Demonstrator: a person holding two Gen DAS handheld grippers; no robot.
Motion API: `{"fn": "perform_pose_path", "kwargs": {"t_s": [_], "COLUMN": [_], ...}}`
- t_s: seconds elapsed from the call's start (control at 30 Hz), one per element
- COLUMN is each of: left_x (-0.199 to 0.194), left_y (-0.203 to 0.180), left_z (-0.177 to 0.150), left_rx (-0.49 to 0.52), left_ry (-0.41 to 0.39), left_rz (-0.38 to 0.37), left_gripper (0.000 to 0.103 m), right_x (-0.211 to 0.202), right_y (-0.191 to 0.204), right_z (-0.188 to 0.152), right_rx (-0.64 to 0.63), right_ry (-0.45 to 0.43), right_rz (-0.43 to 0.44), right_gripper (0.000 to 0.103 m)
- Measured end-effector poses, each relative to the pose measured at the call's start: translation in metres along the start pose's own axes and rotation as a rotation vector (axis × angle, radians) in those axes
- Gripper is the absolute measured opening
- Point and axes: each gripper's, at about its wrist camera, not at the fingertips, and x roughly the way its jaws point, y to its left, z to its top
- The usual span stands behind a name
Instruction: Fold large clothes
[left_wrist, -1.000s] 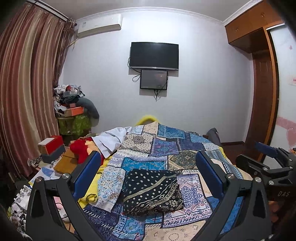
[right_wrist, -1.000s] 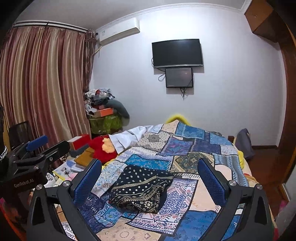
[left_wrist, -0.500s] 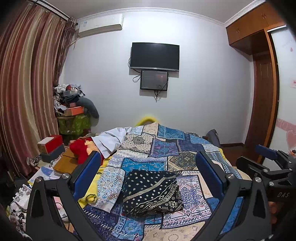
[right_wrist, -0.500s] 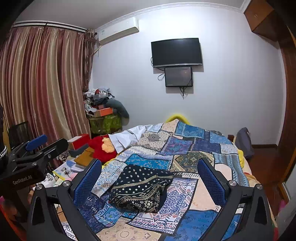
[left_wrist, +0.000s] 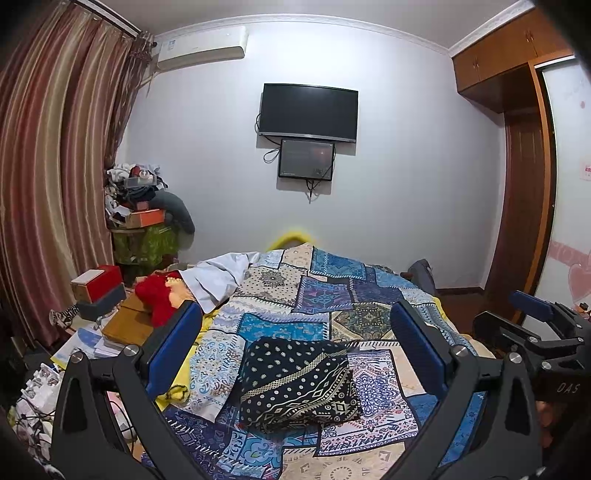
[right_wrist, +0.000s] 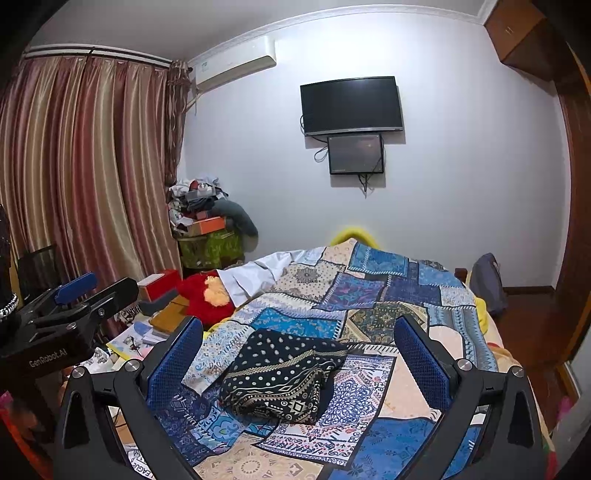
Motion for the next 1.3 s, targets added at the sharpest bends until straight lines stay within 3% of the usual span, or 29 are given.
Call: {"fn": "perform_pose_path", "kwargs": {"t_s": [1.3], "left_x": [-0.004], "left_y": [-0.019], "left_z": [0.0], "left_rx": [-0.009], "left_ry": [0.014], "left_rz": [-0.058], "left_gripper": [0.103], "right_x": [0.001], "right_y": [0.01], "right_z": [-0.001], "right_rx": [0.022], "right_ry": [0.004], "right_rz": [-0.025], "right_gripper": [0.103]}}
